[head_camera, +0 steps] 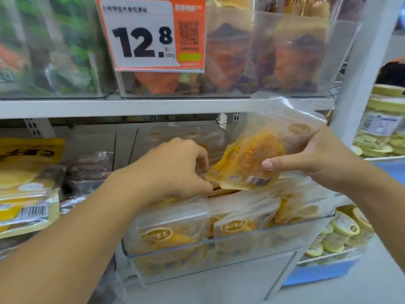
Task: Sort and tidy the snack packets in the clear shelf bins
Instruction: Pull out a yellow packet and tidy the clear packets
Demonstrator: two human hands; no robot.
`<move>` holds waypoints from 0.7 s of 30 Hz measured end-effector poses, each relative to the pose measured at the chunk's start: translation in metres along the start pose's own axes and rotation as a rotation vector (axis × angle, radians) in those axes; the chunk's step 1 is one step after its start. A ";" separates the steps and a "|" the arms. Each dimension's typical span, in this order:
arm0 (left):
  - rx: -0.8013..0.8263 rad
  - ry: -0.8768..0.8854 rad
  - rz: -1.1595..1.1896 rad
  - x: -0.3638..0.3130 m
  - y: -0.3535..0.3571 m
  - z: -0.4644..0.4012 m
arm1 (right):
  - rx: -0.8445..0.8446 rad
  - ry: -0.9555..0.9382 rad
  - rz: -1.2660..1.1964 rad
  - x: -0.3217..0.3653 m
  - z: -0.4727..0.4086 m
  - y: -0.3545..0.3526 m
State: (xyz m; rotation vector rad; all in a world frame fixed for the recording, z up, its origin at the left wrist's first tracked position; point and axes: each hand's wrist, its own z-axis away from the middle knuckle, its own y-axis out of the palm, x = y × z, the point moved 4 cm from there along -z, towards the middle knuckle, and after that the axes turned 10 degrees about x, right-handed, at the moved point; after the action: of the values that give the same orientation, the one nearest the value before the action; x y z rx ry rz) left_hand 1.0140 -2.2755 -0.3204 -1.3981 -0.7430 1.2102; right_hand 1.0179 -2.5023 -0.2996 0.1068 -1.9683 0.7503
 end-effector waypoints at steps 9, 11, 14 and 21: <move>-0.116 0.001 -0.044 -0.007 -0.003 -0.030 | -0.124 -0.070 -0.023 0.002 0.011 0.000; -0.056 0.053 -0.007 -0.007 -0.005 -0.024 | -0.172 -0.073 -0.062 -0.005 0.011 -0.006; 0.007 0.048 -0.028 -0.004 0.000 -0.014 | -0.188 -0.079 -0.029 -0.003 0.008 -0.009; -0.063 0.066 -0.034 -0.009 0.006 -0.019 | -0.204 -0.083 0.091 0.002 0.005 -0.010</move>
State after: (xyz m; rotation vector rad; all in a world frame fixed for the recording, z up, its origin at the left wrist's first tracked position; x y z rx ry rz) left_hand 1.0286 -2.2912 -0.3255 -1.4650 -0.7610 1.1175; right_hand 1.0167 -2.5132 -0.2949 -0.0753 -2.1292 0.6063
